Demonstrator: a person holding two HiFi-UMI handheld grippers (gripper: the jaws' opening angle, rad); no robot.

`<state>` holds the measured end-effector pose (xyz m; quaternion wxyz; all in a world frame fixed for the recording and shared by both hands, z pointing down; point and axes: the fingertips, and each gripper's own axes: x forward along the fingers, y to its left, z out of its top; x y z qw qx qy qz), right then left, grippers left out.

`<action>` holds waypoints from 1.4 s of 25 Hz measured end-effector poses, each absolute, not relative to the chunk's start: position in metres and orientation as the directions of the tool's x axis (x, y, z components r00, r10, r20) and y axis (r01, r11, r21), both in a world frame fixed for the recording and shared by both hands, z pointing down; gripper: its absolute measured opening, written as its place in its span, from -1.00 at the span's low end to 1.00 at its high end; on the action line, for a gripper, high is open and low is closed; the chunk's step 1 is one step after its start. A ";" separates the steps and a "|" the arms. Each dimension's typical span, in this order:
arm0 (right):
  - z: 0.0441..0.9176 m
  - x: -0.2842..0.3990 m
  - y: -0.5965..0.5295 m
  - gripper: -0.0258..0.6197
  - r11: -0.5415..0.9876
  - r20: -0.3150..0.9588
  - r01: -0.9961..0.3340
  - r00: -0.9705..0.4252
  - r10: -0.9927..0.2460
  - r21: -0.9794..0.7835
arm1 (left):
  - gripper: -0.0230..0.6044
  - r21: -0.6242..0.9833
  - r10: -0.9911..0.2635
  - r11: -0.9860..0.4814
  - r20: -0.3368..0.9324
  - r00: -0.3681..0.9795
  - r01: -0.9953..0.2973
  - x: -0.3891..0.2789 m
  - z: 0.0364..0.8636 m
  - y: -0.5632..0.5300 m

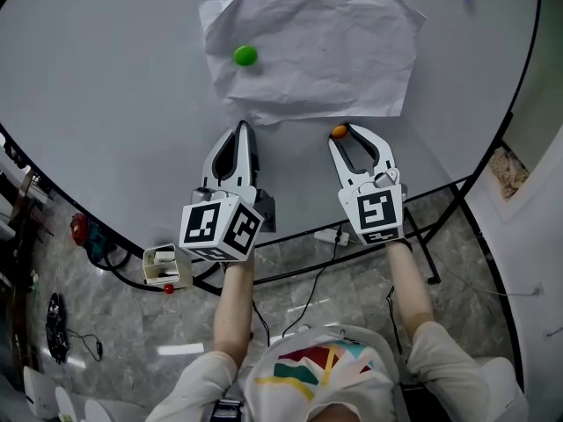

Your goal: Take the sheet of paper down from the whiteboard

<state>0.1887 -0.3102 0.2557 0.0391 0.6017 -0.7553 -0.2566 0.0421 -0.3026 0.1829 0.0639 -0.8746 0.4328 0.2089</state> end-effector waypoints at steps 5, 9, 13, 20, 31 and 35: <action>0.256 0.186 -0.307 -0.50 0.157 -0.266 -0.891 -0.289 -0.920 0.426 | -0.78 0.069 -0.730 -0.617 -0.423 0.537 -0.784 0.040 0.180 -0.299; 0.251 0.188 -0.302 -0.50 0.136 -0.272 -0.891 -0.273 -0.923 0.432 | -0.78 0.072 -0.729 -0.618 -0.423 0.538 -0.783 0.040 0.181 -0.298; 0.226 0.185 -0.279 -0.50 0.112 -0.386 -0.898 -0.292 -0.875 0.425 | -0.78 0.069 -0.725 -0.625 -0.420 0.546 -0.777 0.041 0.182 -0.299; 0.134 0.126 -0.259 -0.50 0.150 -0.469 -0.831 -0.441 -0.765 0.536 | -0.78 0.073 -0.718 -0.638 -0.418 0.557 -0.767 0.046 0.189 -0.300; 0.080 0.069 -0.293 -0.50 0.080 -0.409 -0.722 -0.476 -0.779 0.688 | -0.78 0.060 -0.700 -0.656 -0.420 0.577 -0.752 0.043 0.185 -0.299; 0.077 0.067 -0.298 -0.51 0.061 -0.401 -0.700 -0.475 -0.783 0.711 | -0.78 0.058 -0.694 -0.658 -0.432 0.575 -0.751 0.042 0.185 -0.298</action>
